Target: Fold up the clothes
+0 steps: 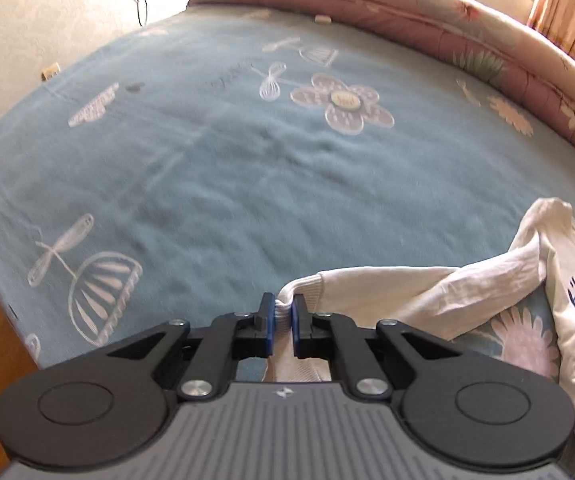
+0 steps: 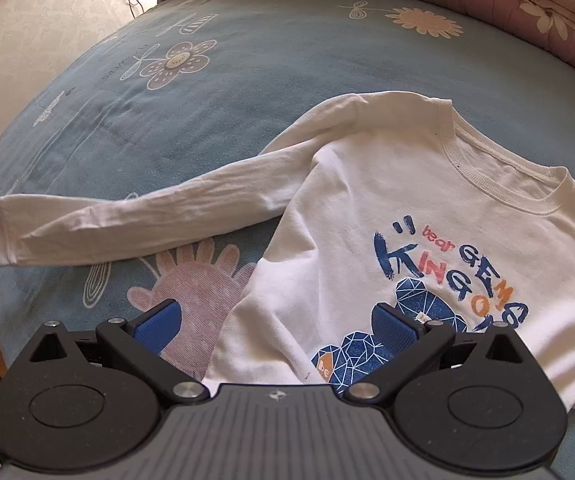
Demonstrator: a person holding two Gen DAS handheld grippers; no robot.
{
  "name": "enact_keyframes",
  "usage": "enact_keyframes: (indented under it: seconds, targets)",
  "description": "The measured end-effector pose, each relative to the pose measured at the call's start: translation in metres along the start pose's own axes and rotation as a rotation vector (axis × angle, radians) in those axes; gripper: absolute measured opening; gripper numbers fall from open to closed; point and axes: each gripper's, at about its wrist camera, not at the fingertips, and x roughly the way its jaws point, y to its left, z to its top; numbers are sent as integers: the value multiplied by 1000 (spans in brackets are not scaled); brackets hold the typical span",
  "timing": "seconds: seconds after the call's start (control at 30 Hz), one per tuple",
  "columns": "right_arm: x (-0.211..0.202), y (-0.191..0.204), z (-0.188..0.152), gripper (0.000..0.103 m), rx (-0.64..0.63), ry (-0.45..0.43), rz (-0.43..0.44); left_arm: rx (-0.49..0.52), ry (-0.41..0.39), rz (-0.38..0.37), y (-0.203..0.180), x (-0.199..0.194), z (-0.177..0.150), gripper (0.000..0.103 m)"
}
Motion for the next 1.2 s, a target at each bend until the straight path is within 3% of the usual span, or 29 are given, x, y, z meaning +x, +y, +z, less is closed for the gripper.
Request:
enact_keyframes:
  seconds: [0.17,0.43,0.53,0.57,0.7,0.83,0.97,1.07,1.2]
  targets:
    - [0,-5,1,103,37,-13,-7,-29,-70,22,17,-3,35,6]
    - [1,-3,1,103,17,-8,-16,-38,49,89,25,82,41,7]
    - [0,-6,-1,103,6,-3,-28,-45,57,103,28,89,43,12]
    - [0,-8,-2,103,10,0,-32,-32,56,131,28,89,44,17]
    - [0,-13,-3,103,38,0,-33,13,56,279,35,87,52,13]
    - [2,-13,-2,103,47,-7,-22,36,37,187,16,82,55,16]
    - [4,-10,-2,103,42,-9,-18,166,38,32,-43,95,43,31]
    - [5,-9,-2,103,38,-11,-16,252,67,-59,-87,114,27,31]
    - [2,-11,-3,103,34,-15,-22,296,143,-41,-103,140,4,33]
